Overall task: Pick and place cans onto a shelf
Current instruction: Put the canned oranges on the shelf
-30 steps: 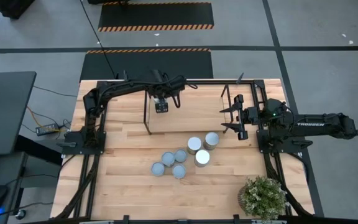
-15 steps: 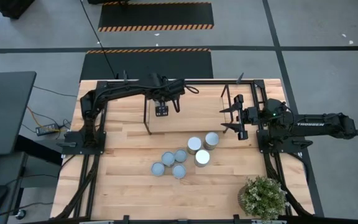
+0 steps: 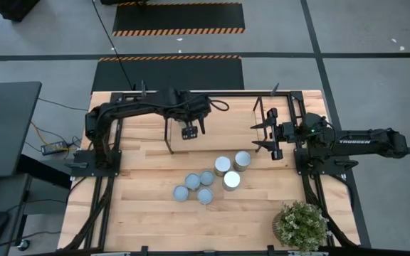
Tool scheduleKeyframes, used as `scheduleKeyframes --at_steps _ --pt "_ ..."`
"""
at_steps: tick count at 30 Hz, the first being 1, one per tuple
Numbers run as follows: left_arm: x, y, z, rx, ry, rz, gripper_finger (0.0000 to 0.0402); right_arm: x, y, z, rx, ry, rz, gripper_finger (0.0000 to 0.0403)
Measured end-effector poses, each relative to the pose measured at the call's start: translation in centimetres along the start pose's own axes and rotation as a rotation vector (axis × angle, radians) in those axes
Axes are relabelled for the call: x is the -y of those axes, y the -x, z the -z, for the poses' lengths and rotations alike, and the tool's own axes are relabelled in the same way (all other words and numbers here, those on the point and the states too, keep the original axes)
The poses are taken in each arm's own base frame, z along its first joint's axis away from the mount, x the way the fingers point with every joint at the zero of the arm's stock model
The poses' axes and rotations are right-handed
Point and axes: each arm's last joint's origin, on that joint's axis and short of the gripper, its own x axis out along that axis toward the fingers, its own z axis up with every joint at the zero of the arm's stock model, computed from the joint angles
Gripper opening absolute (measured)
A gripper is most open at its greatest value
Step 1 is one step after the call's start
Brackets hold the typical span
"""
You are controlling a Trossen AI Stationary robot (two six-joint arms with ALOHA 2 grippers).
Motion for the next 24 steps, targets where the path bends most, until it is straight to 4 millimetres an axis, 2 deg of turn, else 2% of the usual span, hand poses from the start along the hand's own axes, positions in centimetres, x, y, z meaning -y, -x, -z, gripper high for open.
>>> scheduleKeyframes --at_steps 13,24 --pt "2.1 0.6 -0.1 0.005 0.198 0.034 0.0394 0.0 0.0 0.0 -0.002 -0.004 -0.001 0.0245" --pt "5.2 1.6 -0.5 0.036 0.15 0.231 0.0394 0.0 0.0 0.0 -0.003 -0.003 -0.001 0.0245"
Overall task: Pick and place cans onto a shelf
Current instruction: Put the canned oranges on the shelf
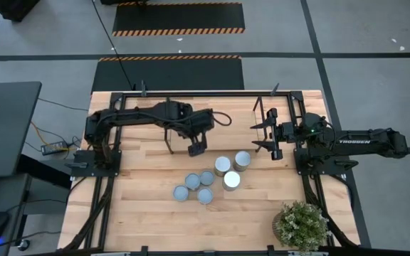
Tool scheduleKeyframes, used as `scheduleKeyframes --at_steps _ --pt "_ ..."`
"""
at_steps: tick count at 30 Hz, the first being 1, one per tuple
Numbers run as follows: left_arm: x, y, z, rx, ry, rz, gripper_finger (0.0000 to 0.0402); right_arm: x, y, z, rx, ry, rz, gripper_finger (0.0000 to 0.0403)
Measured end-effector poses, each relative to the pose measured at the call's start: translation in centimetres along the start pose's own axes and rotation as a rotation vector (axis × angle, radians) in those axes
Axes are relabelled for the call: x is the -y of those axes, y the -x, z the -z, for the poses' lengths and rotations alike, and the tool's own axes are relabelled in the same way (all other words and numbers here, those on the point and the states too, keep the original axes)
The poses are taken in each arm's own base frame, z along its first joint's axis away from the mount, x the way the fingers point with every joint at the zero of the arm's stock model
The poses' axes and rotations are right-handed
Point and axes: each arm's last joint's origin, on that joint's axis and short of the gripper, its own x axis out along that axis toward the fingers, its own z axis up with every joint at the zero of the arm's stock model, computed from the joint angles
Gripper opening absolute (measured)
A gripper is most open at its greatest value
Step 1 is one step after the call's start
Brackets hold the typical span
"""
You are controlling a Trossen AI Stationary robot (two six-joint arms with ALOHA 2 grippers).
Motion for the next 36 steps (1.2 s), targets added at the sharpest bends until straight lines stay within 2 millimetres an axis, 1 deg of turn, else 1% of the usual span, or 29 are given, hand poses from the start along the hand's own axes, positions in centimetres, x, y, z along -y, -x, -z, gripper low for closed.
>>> scheduleKeyframes --at_steps 4,7,14,23,29,32,36 --pt "1.8 0.2 0.3 0.005 -0.143 0.033 0.0394 0.0 0.0 0.0 0.0 0.0 0.0 0.0245" --pt "3.1 0.4 0.4 0.022 -0.219 0.047 0.0394 0.0 0.0 0.0 0.0 0.0 0.0 0.0245" --pt "5.2 0.9 0.3 0.102 -0.274 0.077 0.0394 0.0 0.0 0.0 0.0 0.0 0.0 0.0245" --pt "6.2 1.1 -0.2 0.18 -0.268 0.098 0.0394 0.0 0.0 0.0 0.0 -0.001 0.0 0.0245" --pt "6.6 0.0 -0.5 0.162 -0.222 0.101 0.0394 0.0 0.0 0.1 -0.004 -0.002 -0.001 0.0245" --pt "6.9 -1.0 -0.6 0.135 -0.229 0.096 0.0394 0.0 -0.1 0.1 -0.008 -0.003 -0.001 0.0245" --pt "7.5 -1.5 -0.5 0.122 -0.242 0.1 0.0394 0.0 -0.2 0.2 -0.012 -0.004 -0.002 0.0245"
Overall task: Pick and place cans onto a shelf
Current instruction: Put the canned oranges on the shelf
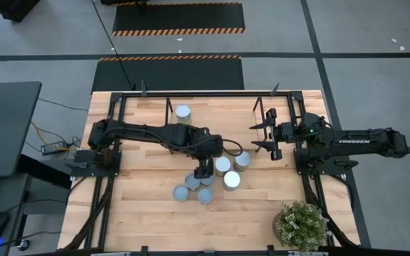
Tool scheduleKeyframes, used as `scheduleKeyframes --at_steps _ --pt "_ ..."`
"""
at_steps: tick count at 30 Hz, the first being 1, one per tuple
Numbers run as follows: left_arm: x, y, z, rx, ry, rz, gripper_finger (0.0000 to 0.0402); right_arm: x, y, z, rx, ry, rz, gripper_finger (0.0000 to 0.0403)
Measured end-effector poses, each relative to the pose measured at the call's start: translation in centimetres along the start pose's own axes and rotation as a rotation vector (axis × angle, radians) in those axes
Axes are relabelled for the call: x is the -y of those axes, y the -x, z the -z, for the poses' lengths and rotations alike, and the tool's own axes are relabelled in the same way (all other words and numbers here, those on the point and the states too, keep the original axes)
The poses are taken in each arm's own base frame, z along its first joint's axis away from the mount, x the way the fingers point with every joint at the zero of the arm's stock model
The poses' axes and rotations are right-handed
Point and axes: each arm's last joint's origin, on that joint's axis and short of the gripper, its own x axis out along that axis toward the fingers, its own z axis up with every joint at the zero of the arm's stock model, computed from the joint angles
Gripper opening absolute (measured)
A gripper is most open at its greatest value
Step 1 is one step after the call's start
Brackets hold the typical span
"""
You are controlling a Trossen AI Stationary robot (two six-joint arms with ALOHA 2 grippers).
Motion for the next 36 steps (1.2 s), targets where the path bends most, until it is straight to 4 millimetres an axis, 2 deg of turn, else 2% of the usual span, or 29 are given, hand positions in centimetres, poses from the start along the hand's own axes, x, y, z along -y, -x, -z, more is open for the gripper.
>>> scheduleKeyframes --at_steps 17,29,36 --pt "2.1 -0.3 0.1 -0.008 -0.019 0.023 0.0394 0.0 0.0 0.0 0.003 0.001 0.0 0.0245" --pt "5.6 0.1 1.1 -0.076 0.005 0.14 0.0394 0.0 0.0 0.0 0.001 0.001 0.0 0.0245" --pt "6.5 0.4 1.7 -0.119 0.027 0.131 0.0394 0.0 0.0 0.0 0.001 0.0 0.0 0.0245"
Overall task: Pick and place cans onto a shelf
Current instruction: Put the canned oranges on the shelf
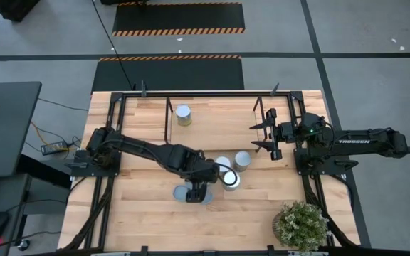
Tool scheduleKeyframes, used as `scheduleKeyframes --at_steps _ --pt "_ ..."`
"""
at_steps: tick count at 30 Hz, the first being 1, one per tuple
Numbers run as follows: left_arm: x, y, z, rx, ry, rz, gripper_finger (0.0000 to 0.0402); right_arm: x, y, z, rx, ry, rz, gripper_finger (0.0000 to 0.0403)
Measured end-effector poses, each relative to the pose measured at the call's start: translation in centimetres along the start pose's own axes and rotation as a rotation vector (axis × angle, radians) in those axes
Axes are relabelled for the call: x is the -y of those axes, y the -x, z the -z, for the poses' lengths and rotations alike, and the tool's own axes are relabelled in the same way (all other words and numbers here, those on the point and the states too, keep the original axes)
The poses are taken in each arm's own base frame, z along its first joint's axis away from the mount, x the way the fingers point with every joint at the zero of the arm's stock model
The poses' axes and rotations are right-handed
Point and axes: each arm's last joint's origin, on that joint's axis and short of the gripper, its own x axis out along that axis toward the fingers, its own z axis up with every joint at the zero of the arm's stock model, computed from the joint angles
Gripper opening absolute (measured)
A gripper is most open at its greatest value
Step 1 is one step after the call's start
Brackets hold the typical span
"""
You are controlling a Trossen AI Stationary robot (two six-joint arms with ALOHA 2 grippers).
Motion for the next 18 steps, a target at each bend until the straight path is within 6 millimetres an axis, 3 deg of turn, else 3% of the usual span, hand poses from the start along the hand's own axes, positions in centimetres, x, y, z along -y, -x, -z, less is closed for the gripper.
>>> scheduleKeyframes --at_steps 12,18 --pt "0.0 -0.7 0.8 -0.092 0.047 -0.076 0.0394 0.0 0.0 0.0 0.0 0.001 -0.001 0.0245" --pt "-1.7 -2.5 0.0 -0.078 0.072 -0.172 0.0394 0.0 -0.1 0.1 0.0 0.0 0.0 0.0245"
